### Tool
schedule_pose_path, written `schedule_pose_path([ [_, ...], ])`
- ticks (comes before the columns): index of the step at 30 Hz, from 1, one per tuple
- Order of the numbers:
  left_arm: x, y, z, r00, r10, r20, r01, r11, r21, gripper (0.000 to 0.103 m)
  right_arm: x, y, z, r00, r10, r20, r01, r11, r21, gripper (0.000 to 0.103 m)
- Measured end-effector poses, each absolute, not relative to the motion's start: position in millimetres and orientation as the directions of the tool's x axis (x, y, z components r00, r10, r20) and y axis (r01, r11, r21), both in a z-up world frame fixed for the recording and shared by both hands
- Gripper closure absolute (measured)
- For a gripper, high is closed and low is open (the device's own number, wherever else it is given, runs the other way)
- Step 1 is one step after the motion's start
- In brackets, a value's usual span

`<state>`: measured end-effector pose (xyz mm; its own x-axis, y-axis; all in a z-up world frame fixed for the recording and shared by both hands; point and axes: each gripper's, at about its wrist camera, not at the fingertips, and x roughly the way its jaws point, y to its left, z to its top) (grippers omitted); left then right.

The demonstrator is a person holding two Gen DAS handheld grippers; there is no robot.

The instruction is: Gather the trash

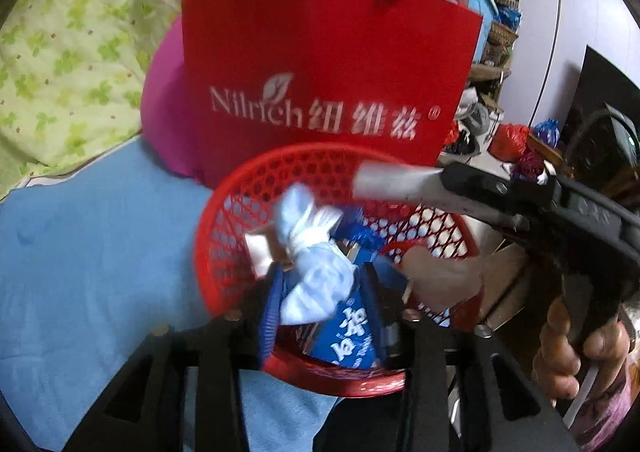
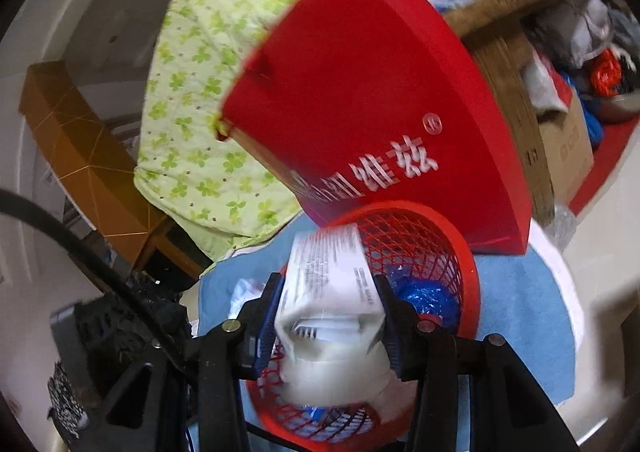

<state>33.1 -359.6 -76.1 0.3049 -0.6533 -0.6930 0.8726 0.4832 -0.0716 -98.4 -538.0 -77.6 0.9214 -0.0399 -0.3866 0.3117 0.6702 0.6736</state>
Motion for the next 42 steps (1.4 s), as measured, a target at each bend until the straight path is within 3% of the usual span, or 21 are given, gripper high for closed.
schedule_pose_path([
  [1,34.5,-358.7,-79.6,0.304,-0.644,-0.702,0.87,0.488,-0.071,0.045,-94.2,-539.7,-81.7,0.918,-0.033,-0.396,0.318,0.66,0.68,0.054],
  [5,34.9,-344.8,-78.1,0.311,-0.649,-0.694,0.864,0.498,-0.078,0.032,-92.7,-536.5,-88.1,0.916,-0.026,-0.399,0.318,0.653,0.687,0.051],
  [15,18.4,-290.9,-43.0,0.441,-0.655,-0.614,0.835,0.55,0.013,0.023,-122.3,-502.7,-57.4,0.93,-0.075,-0.36,0.296,0.734,0.611,0.047],
  [19,10.4,-269.7,-27.6,0.521,-0.64,-0.565,0.799,0.599,0.058,0.013,-129.0,-485.3,-42.8,0.939,-0.07,-0.337,0.271,0.756,0.596,0.047],
  [27,9.9,-233.5,-6.6,0.644,-0.563,-0.518,0.704,0.702,0.112,0.012,-131.6,-441.5,-15.1,0.94,-0.082,-0.331,0.25,0.825,0.507,0.046],
  [29,11.4,-227.3,-5.5,0.66,-0.54,-0.522,0.685,0.718,0.123,0.012,-132.8,-429.8,-8.2,0.938,-0.1,-0.332,0.256,0.845,0.469,0.04],
  [34,11.8,-208.1,1.7,0.707,-0.488,-0.513,0.629,0.765,0.14,0.012,-138.3,-402.9,7.6,0.934,-0.145,-0.328,0.271,0.883,0.384,0.038],
  [38,10.0,-195.6,6.7,0.739,-0.453,-0.499,0.59,0.793,0.154,0.012,-144.7,-383.8,18.8,0.923,-0.209,-0.324,0.312,0.899,0.308,0.028],
  [42,6.9,-184.4,10.9,0.769,-0.415,-0.486,0.551,0.815,0.177,0.012,-151.3,-370.9,26.4,0.91,-0.261,-0.323,0.351,0.899,0.261,0.027],
])
